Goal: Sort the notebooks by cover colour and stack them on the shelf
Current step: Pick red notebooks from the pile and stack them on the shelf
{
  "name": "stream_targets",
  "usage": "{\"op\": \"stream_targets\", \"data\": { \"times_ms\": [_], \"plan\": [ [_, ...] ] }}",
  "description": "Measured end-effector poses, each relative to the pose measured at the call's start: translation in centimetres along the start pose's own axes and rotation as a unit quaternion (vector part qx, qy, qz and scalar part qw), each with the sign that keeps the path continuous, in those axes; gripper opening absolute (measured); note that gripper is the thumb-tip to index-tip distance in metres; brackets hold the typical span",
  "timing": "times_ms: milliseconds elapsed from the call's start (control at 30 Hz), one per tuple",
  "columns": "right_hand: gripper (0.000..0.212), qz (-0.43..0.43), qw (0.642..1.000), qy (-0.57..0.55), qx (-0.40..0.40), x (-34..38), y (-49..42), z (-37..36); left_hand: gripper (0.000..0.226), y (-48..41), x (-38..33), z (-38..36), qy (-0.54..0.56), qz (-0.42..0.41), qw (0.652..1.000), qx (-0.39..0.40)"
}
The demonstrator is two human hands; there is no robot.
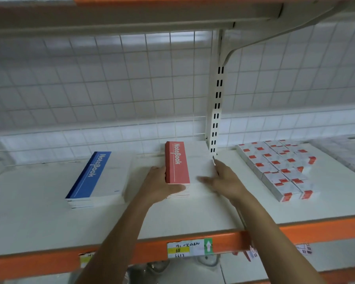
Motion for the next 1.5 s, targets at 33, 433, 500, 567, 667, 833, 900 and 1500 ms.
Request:
{"op": "stream_targets", "data": {
  "times_ms": [33, 433, 500, 567, 667, 833, 900, 1500],
  "plan": [
    [0.056, 0.001, 1.000, -0.006, 0.027, -0.3, 0.1, -0.2, 0.064, 0.1, -0.1, -0.1, -0.012, -0.002, 1.000, 0.003],
    [0.055, 0.046, 0.996, 0.050, 0.049, 0.5, 0.2, 0.3, 0.060, -0.3, -0.1, -0.3, -0.091, 0.009, 0.996, -0.019],
    [0.055, 0.048, 0.997, 0.032, 0.059, 0.3, 0.2, -0.1, 0.063, -0.2, 0.2, -0.6, -0.087, 0.010, 0.996, -0.008],
    [0.063, 0.047, 0.996, 0.018, 0.075, 0.2, 0.1, -0.6, 0.067, -0.2, 0.5, -1.1, -0.097, 0.014, 0.995, 0.003],
    [0.079, 0.032, 0.997, 0.018, 0.075, 0.2, -0.1, -0.7, 0.068, -0.6, 1.1, -1.2, -0.100, 0.036, 0.994, -0.009],
    [0.071, 0.035, 0.996, 0.027, 0.073, 0.4, -0.1, -0.6, 0.065, -1.2, 0.9, -1.0, -0.119, 0.052, 0.992, -0.012],
    [0.071, 0.026, 0.997, 0.023, 0.067, 0.1, -0.2, -0.7, 0.065, -1.3, 0.8, -1.0, -0.131, 0.058, 0.990, -0.015],
    [0.100, -0.016, 0.992, 0.098, 0.078, -0.7, 0.0, -0.8, 0.069, 0.1, 0.8, -1.6, -0.175, 0.078, 0.978, -0.077]
  ]
}}
Point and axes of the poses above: each hand's wrist, its own y-axis away from the middle knuckle, its own z-axis out of the back of the hand, x = y × z, the point moved 6 cm from there along -y, towards the middle knuckle, and after that the axes turned 15 degrees about z, right-handed, at the moved point
